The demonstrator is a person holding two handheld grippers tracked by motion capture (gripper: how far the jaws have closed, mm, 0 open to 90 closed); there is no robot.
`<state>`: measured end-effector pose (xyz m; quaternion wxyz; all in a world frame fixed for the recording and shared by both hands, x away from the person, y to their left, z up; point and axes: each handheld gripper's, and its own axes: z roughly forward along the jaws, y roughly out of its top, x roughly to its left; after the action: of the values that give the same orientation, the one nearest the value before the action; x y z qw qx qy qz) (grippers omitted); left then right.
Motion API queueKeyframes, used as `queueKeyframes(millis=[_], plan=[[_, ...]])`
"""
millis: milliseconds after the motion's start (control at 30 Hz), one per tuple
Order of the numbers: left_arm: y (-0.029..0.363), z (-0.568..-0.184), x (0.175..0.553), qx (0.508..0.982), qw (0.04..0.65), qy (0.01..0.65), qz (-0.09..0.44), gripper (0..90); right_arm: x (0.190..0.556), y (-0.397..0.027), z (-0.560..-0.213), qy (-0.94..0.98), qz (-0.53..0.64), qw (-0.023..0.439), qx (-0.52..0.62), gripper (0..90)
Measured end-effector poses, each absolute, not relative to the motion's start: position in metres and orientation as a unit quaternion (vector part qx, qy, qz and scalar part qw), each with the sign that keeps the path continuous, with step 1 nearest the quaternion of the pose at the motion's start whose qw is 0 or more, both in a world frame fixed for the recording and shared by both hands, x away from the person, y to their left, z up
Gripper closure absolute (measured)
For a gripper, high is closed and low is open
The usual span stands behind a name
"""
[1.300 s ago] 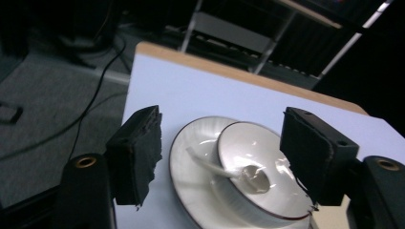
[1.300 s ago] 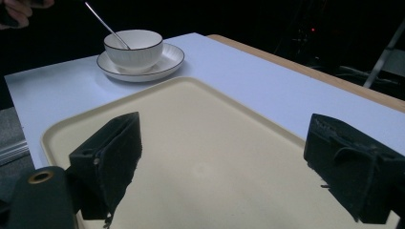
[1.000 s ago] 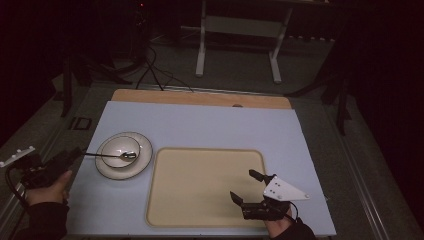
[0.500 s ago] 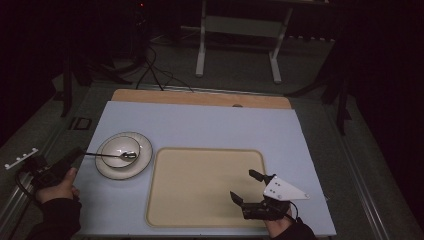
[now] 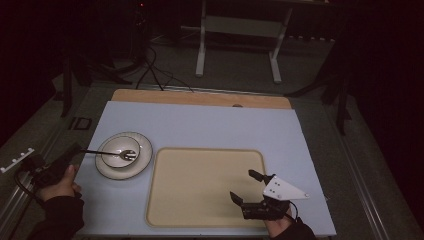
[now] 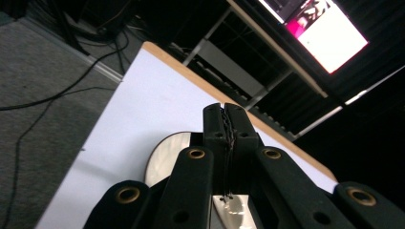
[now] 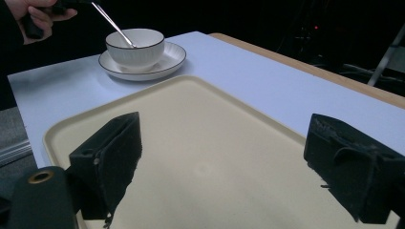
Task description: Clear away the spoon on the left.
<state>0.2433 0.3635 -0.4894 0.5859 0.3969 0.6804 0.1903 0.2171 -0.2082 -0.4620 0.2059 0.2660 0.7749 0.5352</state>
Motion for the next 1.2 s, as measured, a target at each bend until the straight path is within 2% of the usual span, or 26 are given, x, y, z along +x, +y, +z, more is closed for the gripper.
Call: queueKeyframes(millis=[300,967,1200], plan=[[0.361,-0.472,0.246,0.43,0.586,0.658,0.198,89.9,0.218,-0.209,-0.462,0.774,0.537,0.206,0.266,12.9],[0.362,-0.407,0.24,0.487,0.574,0.611,0.243,90.0,0.218,-0.21,-0.462,0.772,0.539,0.206,0.267,12.9],[0.356,-0.389,0.238,0.51,0.581,0.586,0.241,90.0,0.218,-0.21,-0.462,0.772,0.538,0.206,0.268,12.9]])
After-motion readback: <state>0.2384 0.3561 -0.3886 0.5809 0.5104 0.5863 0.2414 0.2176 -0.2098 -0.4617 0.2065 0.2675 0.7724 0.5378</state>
